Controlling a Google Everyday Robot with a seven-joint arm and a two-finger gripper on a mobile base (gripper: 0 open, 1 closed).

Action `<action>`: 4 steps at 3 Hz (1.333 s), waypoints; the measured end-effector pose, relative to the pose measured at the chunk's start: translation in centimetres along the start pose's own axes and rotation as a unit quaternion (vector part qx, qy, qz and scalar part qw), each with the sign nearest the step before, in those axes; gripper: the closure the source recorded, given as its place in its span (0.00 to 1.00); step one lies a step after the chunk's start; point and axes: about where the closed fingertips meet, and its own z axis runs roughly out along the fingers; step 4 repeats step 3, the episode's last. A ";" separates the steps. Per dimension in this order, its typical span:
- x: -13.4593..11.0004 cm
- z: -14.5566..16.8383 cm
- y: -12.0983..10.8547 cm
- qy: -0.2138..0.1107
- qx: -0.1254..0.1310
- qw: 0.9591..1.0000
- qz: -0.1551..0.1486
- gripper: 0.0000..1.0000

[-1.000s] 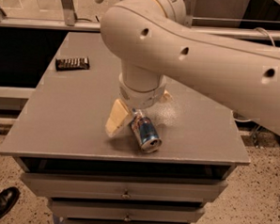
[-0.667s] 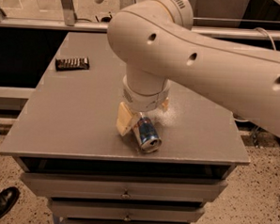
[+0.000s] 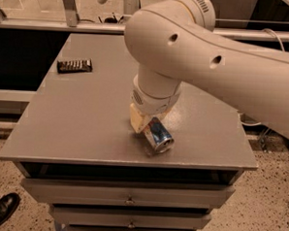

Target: Pick redbull can

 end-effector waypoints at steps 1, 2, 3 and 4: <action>-3.1 -1.5 -0.6 -0.058 -0.045 0.997 -0.004 1.00; -9.7 -8.3 -0.8 -0.161 -0.084 0.980 -0.086 1.00; -12.2 -13.2 -1.4 -0.193 -0.082 0.964 -0.164 1.00; -12.2 -13.2 -1.4 -0.193 -0.082 0.964 -0.164 1.00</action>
Offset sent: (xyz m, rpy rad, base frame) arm 0.0826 0.0632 0.1677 0.2874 -0.3562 0.6432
